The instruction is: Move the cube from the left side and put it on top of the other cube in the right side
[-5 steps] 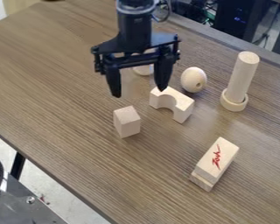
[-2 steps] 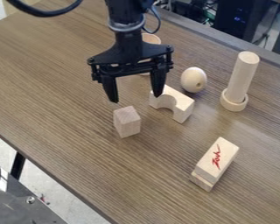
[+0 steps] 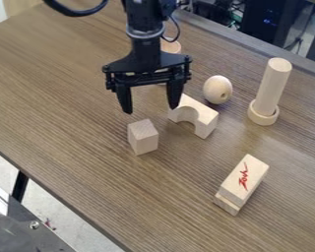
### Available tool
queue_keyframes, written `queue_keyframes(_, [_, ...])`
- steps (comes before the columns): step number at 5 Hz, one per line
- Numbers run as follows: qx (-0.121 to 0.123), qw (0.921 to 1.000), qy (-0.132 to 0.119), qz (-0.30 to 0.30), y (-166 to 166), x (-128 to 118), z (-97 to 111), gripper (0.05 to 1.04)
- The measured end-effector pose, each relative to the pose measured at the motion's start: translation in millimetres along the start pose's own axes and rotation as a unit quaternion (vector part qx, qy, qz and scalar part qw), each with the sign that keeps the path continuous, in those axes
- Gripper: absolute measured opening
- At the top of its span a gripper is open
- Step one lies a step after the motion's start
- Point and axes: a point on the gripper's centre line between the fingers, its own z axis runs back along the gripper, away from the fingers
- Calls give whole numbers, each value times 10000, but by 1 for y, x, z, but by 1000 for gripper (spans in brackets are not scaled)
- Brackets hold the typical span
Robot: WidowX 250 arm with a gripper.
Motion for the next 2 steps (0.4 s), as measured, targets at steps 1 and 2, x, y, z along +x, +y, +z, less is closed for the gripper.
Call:
queue_keyframes(1, [183,9995,250,65,3,5,-10,1000])
queue_keyframes(2, [317,9975,619,147,2,3,-12,1000])
